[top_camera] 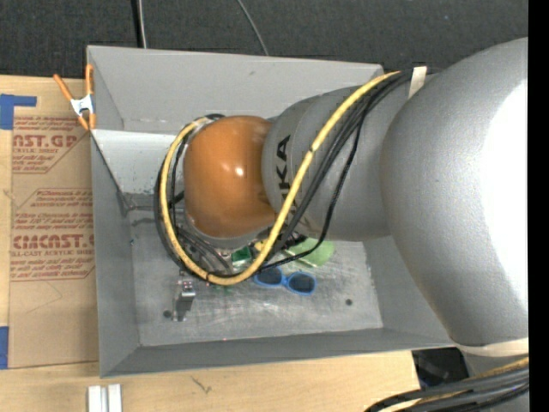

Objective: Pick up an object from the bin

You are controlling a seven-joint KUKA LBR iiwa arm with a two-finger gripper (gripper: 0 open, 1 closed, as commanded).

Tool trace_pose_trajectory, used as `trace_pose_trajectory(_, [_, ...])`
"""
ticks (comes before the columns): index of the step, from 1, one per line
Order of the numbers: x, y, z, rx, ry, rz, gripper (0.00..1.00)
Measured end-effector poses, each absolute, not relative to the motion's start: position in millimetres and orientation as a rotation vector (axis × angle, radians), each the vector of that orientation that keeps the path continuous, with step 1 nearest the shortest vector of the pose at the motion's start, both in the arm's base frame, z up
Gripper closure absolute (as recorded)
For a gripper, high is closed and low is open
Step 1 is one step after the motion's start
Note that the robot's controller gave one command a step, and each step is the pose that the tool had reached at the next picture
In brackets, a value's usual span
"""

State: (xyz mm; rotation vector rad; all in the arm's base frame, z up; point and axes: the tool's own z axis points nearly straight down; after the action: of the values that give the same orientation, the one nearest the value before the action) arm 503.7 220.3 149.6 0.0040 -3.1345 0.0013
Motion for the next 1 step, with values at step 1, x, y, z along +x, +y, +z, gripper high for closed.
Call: trace_pose_trajectory(1, [562.3,136.7,73.9,0.536,-3.1,-0.008,0.0])
